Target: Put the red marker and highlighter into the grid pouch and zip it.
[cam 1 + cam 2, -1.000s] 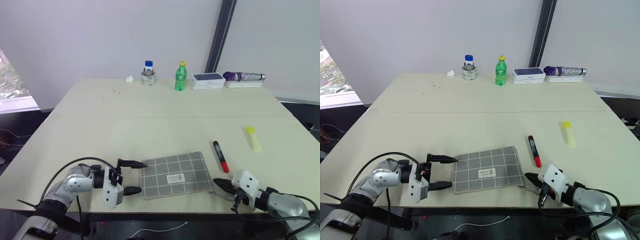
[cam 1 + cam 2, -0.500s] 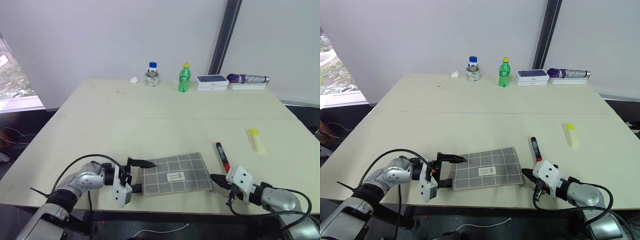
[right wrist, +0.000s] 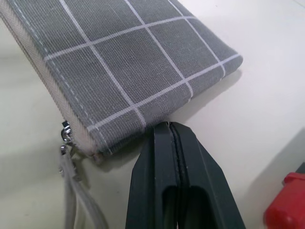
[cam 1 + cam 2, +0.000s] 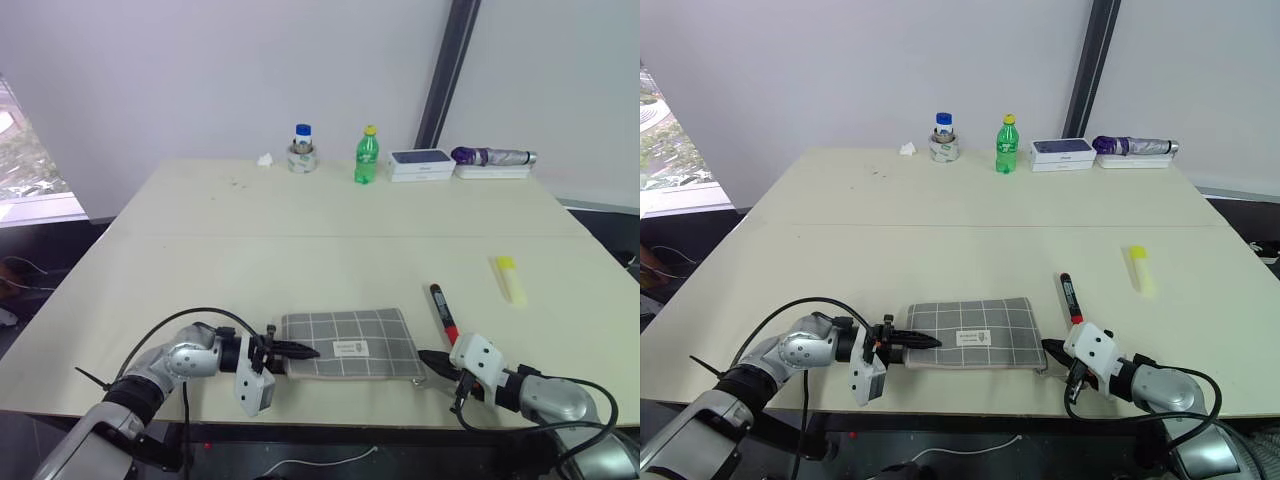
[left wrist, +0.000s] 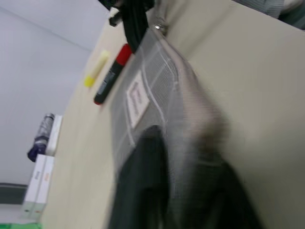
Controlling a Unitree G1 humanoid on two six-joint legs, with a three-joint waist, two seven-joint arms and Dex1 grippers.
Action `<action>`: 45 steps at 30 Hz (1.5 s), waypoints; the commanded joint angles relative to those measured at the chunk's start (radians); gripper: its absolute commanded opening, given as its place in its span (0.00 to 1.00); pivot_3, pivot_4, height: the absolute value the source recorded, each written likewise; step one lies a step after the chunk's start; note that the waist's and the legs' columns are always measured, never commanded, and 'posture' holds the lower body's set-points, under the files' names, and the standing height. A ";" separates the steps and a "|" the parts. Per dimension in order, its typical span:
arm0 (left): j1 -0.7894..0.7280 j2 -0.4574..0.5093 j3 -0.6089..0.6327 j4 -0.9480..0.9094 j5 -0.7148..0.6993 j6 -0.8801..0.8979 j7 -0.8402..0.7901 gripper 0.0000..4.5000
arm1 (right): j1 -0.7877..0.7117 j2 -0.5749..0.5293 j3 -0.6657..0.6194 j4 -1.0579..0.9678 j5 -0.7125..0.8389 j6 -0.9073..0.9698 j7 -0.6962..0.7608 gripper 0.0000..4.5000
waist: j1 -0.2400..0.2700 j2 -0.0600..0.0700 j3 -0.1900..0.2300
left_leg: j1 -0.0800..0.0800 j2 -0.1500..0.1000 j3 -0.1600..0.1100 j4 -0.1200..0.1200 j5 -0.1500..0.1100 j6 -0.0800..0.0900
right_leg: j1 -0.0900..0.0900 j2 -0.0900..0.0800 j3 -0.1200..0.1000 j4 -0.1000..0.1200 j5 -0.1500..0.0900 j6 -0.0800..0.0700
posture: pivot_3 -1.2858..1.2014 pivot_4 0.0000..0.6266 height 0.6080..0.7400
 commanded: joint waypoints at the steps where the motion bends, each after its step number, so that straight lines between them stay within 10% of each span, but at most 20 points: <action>1: 0.033 0.021 -0.047 0.016 -0.022 0.021 -0.045 0.02 | 0.000 -0.002 -0.030 -0.012 0.022 0.001 -0.006 0.00 | -0.004 0.000 0.000 | 0.000 0.000 0.000 0.000 0.000 0.000 | 0.000 0.000 0.000 0.000 0.000 0.000 | 0.52 0.24 1.00; 7: 0.055 0.012 -0.029 -0.031 -0.191 0.133 -0.097 0.00 | 0.006 -0.021 -0.090 -0.070 0.122 0.079 0.025 0.12 | -0.016 0.000 0.000 | 0.000 0.000 0.000 -0.001 0.000 0.000 | 0.000 0.000 0.000 0.000 0.000 0.000 | 0.52 0.24 1.00; 16: 0.108 -0.011 0.099 -0.084 -0.294 0.261 -0.101 0.00 | 0.102 -0.045 -0.291 -0.279 0.514 0.453 0.036 0.99 | -0.016 -0.002 0.002 | -0.001 0.001 -0.002 -0.001 0.000 0.000 | 0.000 -0.002 0.001 -0.001 0.000 0.000 | 0.52 0.24 1.00; 29: 0.151 -0.044 0.129 -0.134 -0.217 0.271 -0.050 0.00 | -0.022 0.100 -0.020 -0.222 0.255 0.432 -0.152 0.99 | -0.015 -0.002 0.002 | -0.014 0.000 -0.001 0.001 0.000 0.000 | -0.013 0.000 0.000 0.000 0.000 0.000 | 0.52 0.24 1.00; 33: 0.151 -0.054 0.136 -0.136 -0.196 0.276 -0.035 0.00 | -0.047 0.112 -0.003 -0.202 0.242 0.441 -0.162 0.71 | -0.016 -0.002 0.002 | -0.013 0.000 -0.001 0.003 0.000 0.000 | -0.013 0.001 -0.001 0.003 0.000 0.000 | 0.52 0.24 1.00; 39: 0.150 -0.057 0.133 -0.128 -0.178 0.268 -0.028 0.00 | -0.054 0.115 0.022 -0.226 0.227 0.443 -0.158 0.01 | -0.015 -0.002 0.002 | -0.013 0.000 -0.002 0.004 0.000 0.000 | -0.012 0.001 -0.001 0.004 0.000 0.000 | 0.52 0.24 1.00; 45: 0.155 -0.074 0.136 -0.143 -0.172 0.289 -0.009 0.00 | -0.146 0.117 0.157 -0.280 0.156 0.451 -0.152 0.01 | -0.017 -0.002 0.002 | -0.013 0.001 -0.002 0.006 0.000 0.000 | -0.013 0.001 -0.001 0.006 0.000 0.000 | 0.52 0.24 1.00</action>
